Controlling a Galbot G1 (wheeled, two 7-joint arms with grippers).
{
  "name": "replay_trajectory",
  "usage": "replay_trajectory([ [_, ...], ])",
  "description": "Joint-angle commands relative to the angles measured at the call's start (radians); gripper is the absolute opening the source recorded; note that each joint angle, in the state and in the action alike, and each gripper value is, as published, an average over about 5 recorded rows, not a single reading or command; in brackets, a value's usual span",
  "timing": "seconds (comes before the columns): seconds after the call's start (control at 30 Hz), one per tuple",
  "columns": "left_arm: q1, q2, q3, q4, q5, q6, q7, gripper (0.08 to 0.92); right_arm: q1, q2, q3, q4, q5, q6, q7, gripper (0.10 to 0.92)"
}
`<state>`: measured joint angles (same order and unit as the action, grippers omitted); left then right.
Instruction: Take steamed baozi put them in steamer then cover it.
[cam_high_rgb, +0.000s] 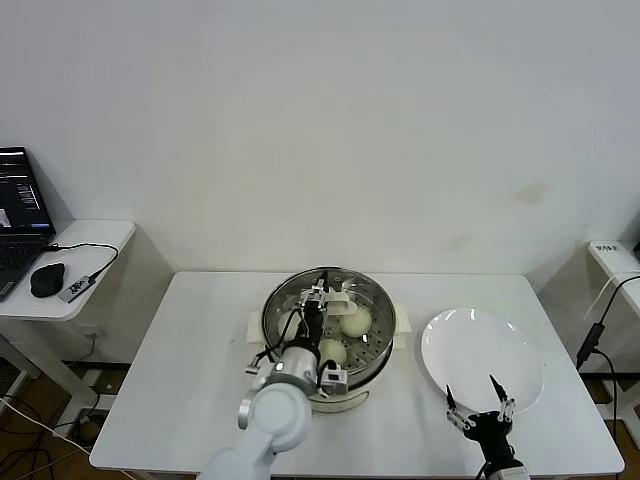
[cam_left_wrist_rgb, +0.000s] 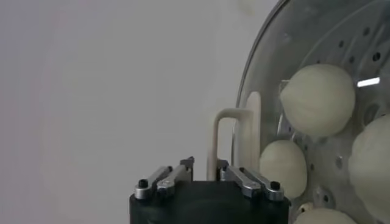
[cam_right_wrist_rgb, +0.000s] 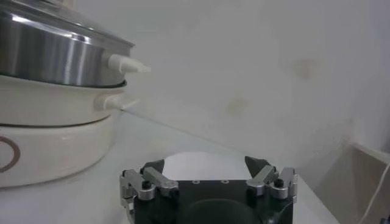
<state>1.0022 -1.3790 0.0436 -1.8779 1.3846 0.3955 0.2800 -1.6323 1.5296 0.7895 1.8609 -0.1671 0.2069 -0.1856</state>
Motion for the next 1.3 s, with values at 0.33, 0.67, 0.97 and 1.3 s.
replay_trajectory([
  [0.33, 0.285, 0.091, -0.069, -0.324, -0.112, -0.046, -0.107, 0.793, 0.003, -0.004, 0.001, -0.009, 0.001, 0.0, 0.001, 0.823],
  [0.67, 0.681, 0.165, -0.384, -0.466, -1.064, -0.322, -0.432, 0.823, 0.01, -0.018, -0.009, -0.021, 0.015, -0.003, -0.002, 0.823],
  [0.97, 0.78, 0.08, -0.552, -0.309, -1.604, -0.541, -0.529, 0.823, -0.007, -0.073, -0.036, 0.009, 0.064, -0.025, -0.011, 0.823],
  [1.3, 0.776, 0.006, -0.552, -0.173, -1.63, -0.593, -0.46, 0.823, -0.105, -0.141, -0.036, 0.075, 0.133, -0.052, -0.012, 0.823],
])
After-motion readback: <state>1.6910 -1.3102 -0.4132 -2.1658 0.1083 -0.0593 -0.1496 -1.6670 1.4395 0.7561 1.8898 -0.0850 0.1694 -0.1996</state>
